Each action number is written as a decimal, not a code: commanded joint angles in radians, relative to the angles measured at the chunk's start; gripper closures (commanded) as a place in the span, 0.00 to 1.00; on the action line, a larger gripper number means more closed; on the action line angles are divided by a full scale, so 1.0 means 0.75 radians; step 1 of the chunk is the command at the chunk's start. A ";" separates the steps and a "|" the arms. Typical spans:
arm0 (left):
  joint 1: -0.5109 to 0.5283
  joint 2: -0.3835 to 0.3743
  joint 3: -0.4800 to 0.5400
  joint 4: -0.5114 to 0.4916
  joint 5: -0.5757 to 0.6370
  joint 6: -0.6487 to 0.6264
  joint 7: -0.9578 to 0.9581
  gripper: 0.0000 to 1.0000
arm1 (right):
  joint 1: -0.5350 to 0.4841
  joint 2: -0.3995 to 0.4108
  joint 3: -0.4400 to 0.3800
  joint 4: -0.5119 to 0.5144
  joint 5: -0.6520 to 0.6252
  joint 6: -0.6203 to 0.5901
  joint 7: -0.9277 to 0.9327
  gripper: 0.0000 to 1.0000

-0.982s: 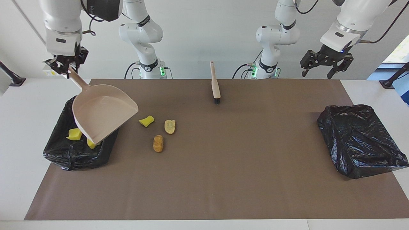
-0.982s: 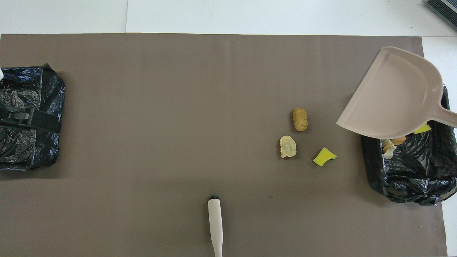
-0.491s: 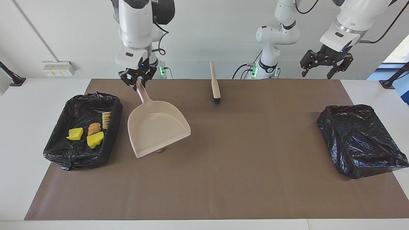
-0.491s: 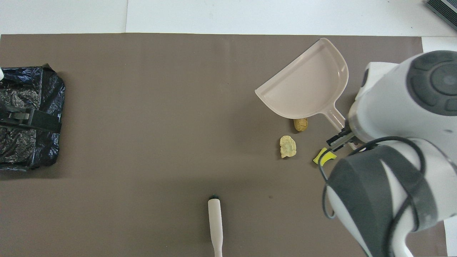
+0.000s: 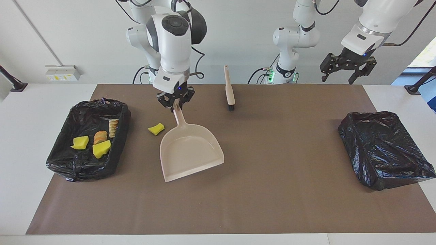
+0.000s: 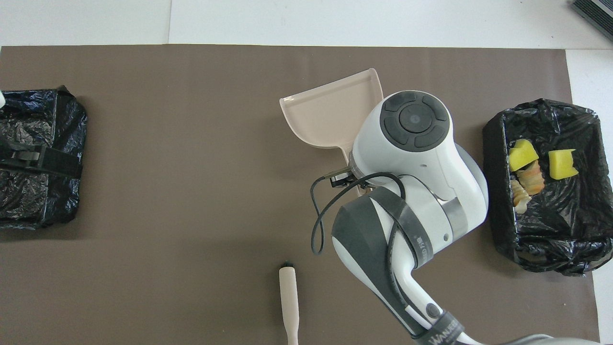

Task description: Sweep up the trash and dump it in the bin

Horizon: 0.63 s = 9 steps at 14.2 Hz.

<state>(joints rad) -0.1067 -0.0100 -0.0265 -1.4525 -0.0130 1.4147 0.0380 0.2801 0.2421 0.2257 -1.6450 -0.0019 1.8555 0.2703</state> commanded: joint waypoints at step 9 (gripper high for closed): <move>0.005 -0.015 -0.008 -0.006 0.019 -0.011 -0.004 0.00 | 0.189 0.236 -0.002 0.048 0.076 0.273 0.435 1.00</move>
<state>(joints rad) -0.1067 -0.0100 -0.0265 -1.4525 -0.0130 1.4147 0.0380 0.4272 0.4014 0.2259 -1.6366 0.0347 2.0491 0.5827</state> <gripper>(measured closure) 0.000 0.674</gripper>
